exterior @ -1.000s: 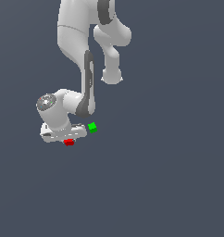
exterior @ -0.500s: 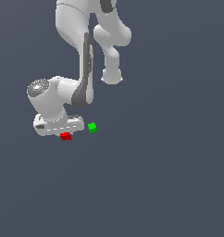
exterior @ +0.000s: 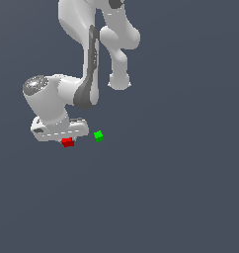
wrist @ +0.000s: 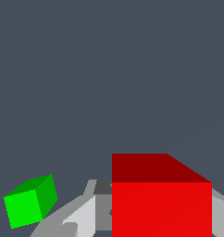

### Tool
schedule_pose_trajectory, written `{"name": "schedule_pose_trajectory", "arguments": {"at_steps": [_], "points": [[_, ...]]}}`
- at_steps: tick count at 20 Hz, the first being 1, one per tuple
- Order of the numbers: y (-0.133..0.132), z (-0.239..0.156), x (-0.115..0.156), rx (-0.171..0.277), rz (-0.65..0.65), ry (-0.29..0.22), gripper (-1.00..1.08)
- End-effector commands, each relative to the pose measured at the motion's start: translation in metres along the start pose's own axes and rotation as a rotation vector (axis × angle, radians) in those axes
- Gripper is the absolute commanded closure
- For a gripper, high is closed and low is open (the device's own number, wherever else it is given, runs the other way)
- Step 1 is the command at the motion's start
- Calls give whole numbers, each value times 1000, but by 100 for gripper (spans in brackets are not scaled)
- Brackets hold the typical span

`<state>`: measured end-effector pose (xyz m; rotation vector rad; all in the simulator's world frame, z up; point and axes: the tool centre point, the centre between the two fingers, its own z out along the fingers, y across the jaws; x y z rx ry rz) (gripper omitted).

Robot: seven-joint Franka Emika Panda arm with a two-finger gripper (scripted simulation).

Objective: Stack the red cube on top of the green cube.

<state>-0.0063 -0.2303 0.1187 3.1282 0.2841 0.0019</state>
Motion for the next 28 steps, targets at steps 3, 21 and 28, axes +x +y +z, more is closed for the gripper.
{"name": "schedule_pose_trajectory", "arguments": {"at_steps": [3, 21, 28], "points": [[-3, 1, -1, 0, 0, 0, 108], [-83, 36, -44, 0, 0, -1, 108], [-116, 51, -60, 1, 0, -1, 108]]}}
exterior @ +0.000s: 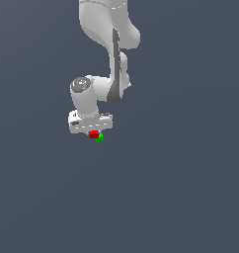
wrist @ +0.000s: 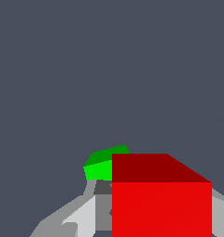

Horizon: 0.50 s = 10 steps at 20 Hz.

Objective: Stack the red cube on top of the green cube.

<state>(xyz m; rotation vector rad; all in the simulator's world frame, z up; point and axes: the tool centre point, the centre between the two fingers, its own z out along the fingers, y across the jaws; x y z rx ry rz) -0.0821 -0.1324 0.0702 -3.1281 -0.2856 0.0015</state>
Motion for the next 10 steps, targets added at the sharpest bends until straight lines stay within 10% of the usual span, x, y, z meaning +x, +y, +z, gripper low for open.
{"name": "schedule_pose_trajectory", "arguments": {"at_steps": [1, 7, 8, 10], "points": [[-9, 4, -5, -1, 1, 1, 108], [-19, 8, -9, -1, 1, 1, 108], [-19, 8, -9, -1, 1, 1, -92], [-19, 8, -9, -1, 1, 1, -92]]}}
